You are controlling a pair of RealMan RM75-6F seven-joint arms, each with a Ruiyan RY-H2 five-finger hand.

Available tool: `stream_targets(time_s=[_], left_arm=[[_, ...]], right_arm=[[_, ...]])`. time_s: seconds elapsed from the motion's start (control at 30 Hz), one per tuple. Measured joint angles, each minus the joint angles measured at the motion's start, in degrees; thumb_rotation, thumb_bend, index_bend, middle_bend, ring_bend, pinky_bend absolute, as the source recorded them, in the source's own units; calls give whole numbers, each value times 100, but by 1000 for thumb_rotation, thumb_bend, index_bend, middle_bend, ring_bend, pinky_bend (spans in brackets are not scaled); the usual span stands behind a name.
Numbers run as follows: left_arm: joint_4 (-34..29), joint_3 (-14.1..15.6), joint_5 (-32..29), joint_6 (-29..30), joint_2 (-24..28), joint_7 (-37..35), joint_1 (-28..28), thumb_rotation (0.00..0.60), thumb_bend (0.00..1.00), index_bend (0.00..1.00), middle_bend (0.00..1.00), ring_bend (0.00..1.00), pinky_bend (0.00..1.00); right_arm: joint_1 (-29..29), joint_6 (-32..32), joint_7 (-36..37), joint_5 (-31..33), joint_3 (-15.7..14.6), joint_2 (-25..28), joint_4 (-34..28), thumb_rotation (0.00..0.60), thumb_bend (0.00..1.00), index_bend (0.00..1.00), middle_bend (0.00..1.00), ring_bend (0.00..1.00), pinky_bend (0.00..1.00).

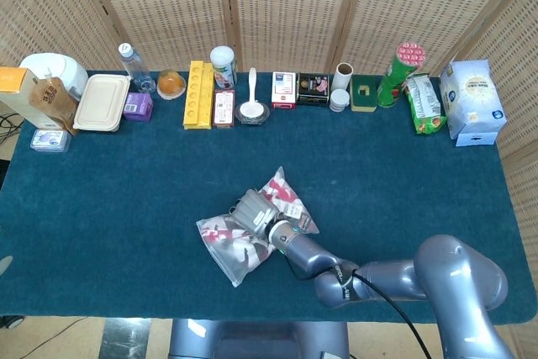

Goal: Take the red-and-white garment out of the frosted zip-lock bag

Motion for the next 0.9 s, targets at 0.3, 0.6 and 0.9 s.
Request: stream_targets(time_s=[0.3,0.6,0.9], left_arm=[[-358,-62,339,-87,95,484,-258,600,185,391,390,241,332],[-545,-196,588,-574,115,829,-777,600,185,390,420,319,377],[-853,-327,842,-1442,217,1452,-1504,600,186,392,665,567,553]], right_arm=[[-689,-150,1812,-651,274,1030,-661,600,127,776,847,1000,915],[-1304,-255,3255,-1143,510,1935,-1203,600,129,789,883,1000,1000],[-1702,-502,4437,-1633,678,2348,-1441,600,130,792,887,1000,1000]])
